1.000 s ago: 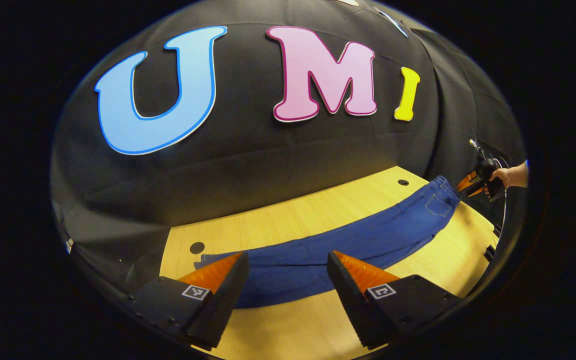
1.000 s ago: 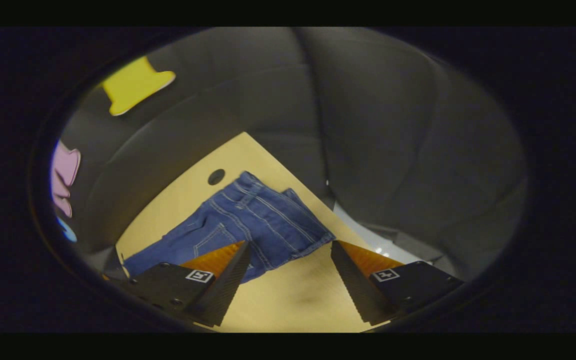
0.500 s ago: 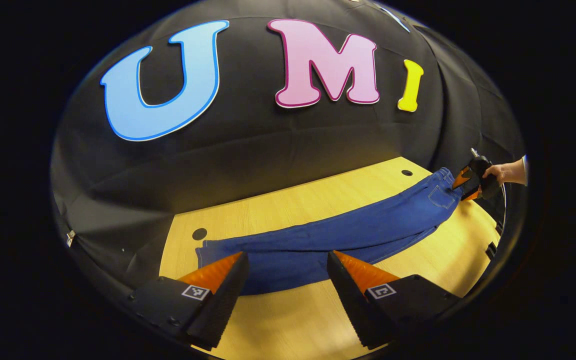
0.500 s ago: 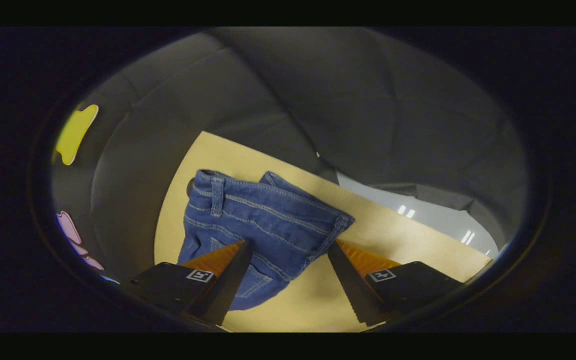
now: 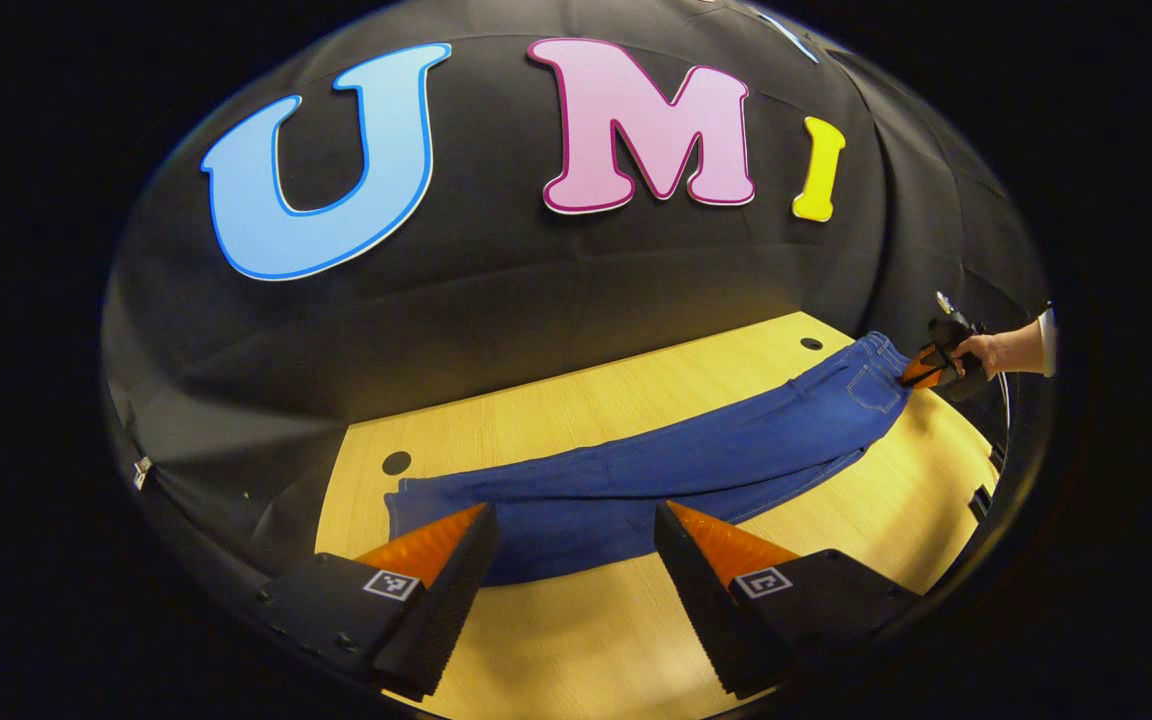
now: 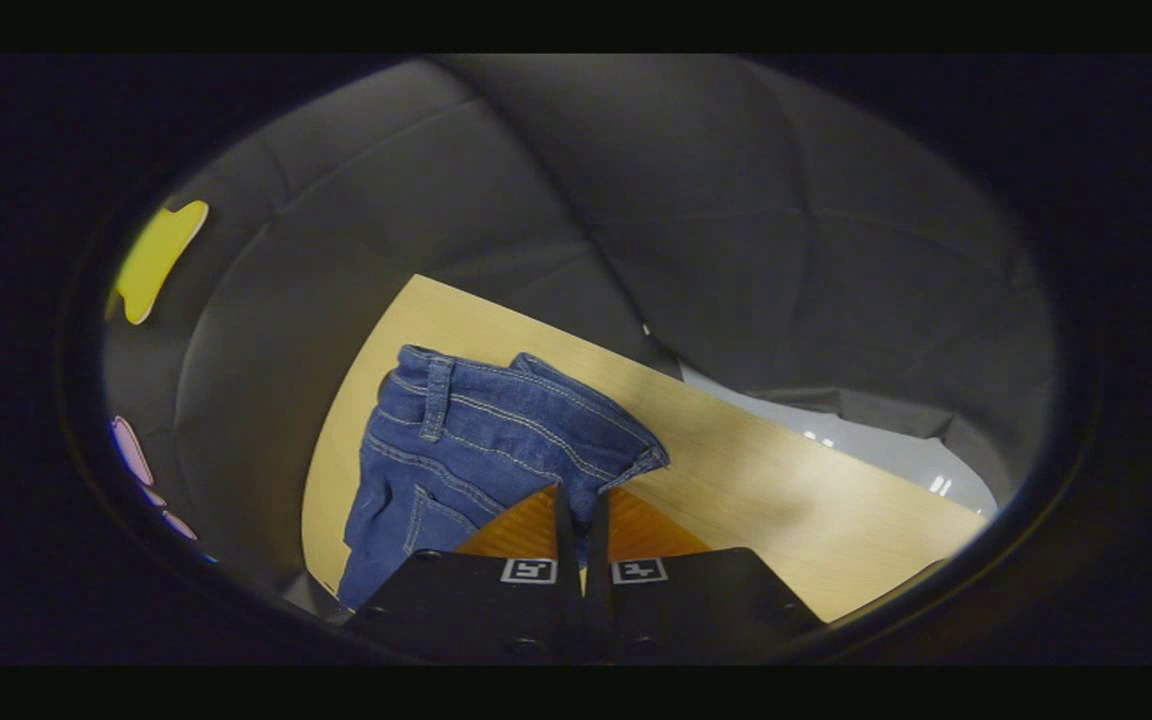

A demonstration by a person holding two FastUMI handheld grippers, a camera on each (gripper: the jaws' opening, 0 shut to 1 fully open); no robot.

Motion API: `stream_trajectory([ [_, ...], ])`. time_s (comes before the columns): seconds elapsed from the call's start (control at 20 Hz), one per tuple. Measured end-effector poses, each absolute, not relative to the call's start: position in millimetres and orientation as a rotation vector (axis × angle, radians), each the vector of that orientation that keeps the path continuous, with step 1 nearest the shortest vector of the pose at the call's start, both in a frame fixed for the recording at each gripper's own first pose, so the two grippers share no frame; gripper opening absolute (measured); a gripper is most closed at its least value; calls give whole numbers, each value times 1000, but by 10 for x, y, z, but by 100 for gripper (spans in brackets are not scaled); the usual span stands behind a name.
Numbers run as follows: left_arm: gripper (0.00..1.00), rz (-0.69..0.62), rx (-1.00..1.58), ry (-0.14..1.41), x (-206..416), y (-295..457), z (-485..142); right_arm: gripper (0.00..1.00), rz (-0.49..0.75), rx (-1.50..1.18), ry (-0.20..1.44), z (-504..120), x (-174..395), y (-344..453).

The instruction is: Grasp the waist and the cuffs of the jeans and fold them to make the two legs overlap; first hold the waist and fold one-third of the jeans toward the cuffs, then hold the cuffs and fold the remaining one-third in the same direction to finish folding.

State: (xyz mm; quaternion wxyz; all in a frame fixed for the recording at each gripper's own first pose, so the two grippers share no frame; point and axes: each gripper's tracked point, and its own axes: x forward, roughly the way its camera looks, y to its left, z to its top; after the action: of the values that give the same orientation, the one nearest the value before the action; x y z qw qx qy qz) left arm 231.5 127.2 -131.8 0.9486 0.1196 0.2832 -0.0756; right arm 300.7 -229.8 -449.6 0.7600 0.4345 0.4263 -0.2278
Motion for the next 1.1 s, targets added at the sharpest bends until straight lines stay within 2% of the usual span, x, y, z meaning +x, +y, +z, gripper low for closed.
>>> stream_trajectory([
  [0.35,98,-140,195,567,2165,1383,-1281,0,-340,895,748,-3750,3243,-1974],
  [0.45,98,-147,200,567,2139,1379,-1307,8,-258,893,674,-3378,3364,-1712],
  [0.6,98,-156,207,569,2081,1351,-1313,11,-86,801,616,-3002,3469,-1016],
  [0.7,98,-154,208,569,2034,1376,-1317,0,45,700,595,-2785,3517,-371],
  [0.8,98,-144,198,573,1980,1422,-1318,0,169,609,601,-2680,3523,219],
  [0.9,98,-125,184,576,1920,1494,-1322,0,286,545,609,-2648,3462,821],
  [0.95,98,-114,174,578,1877,1537,-1334,10,335,518,626,-2702,3434,1131],
  [1.0,98,-104,165,584,1844,1571,-1341,5,379,500,648,-2771,3382,1423],
  [1.1,98,-83,147,599,1770,1657,-1388,5,435,480,713,-3032,3305,1863],
])
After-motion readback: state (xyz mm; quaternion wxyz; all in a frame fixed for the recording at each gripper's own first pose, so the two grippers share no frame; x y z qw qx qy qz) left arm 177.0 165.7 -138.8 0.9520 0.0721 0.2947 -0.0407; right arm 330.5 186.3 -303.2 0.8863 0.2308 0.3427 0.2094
